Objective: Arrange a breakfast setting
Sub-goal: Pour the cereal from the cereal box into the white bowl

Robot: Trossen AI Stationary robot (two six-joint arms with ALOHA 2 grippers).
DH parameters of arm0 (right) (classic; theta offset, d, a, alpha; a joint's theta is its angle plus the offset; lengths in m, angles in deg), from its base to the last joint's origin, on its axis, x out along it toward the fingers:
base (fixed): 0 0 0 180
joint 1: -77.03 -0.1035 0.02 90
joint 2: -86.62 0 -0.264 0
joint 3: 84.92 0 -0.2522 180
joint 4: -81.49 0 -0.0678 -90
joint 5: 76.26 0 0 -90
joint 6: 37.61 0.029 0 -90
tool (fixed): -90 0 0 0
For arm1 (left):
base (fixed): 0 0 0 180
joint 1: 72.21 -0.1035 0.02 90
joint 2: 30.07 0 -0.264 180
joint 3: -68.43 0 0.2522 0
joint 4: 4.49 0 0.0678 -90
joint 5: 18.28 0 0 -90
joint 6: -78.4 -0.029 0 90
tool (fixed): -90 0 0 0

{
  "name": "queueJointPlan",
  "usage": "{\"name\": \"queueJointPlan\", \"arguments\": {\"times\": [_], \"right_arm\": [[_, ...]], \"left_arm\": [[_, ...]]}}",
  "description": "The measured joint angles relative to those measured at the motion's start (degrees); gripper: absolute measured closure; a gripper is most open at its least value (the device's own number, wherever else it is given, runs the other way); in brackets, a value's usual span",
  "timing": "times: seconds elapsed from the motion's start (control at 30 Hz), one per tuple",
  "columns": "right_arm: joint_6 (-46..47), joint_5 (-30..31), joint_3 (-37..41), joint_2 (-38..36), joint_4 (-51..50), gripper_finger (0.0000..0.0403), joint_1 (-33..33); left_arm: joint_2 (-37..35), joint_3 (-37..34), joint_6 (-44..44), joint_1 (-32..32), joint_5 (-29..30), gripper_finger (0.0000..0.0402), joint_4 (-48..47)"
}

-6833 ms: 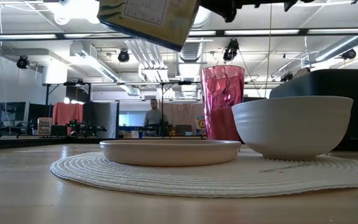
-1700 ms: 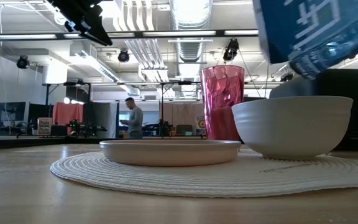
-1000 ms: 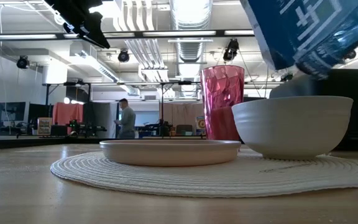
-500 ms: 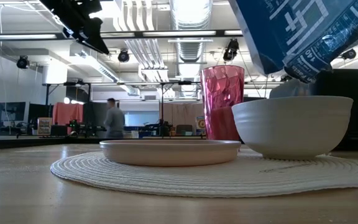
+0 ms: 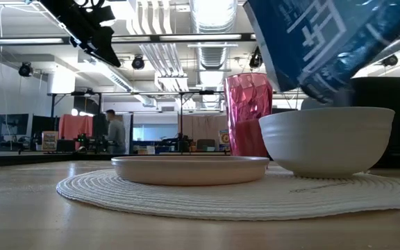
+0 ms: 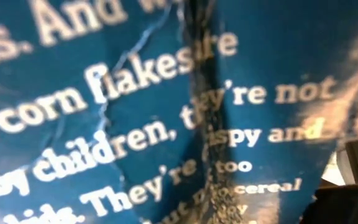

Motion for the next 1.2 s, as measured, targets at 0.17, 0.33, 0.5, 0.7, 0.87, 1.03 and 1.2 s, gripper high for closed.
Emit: {"name": "queueJointPlan", "arguments": {"times": [0.17,0.33,0.5,0.7,0.87,1.03,1.2], "right_arm": [[-2.36,-1.7,1.0,0.04,-0.21,0.0232,0.33],[-4.25,-1.06,1.31,-0.48,-0.57,0.0232,0.31],[-5.06,-0.38,1.4,-0.8,-0.29,0.0232,0.73],[-4.88,-0.12,2.79,-2.29,-0.2,0.0232,0.67],[-2.43,1.5,6.34,-5.16,-0.39,0.0232,0.55],[-3.08,-0.33,10.44,-6.34,-0.33,0.0234,0.57],[-2.27,-3.24,10.67,-8.46,-0.31,0.0242,0.92]], "left_arm": [[-0.02,-0.06,0.0,0.0,0.0,0.0247,0.01],[-0.02,-0.13,0.0,0.0,0.0,0.0247,0.01],[-0.02,-0.13,0.0,0.0,-0.02,0.0247,-0.02],[-0.02,-0.17,0.02,0.0,-0.02,0.0247,-0.04],[-0.02,-0.17,0.02,0.0,-0.02,0.0247,-0.05],[-0.02,-0.17,0.02,0.0,-0.02,0.0247,-0.04],[-0.02,-0.17,0.02,0.0,-0.02,0.0247,-0.04]]}}
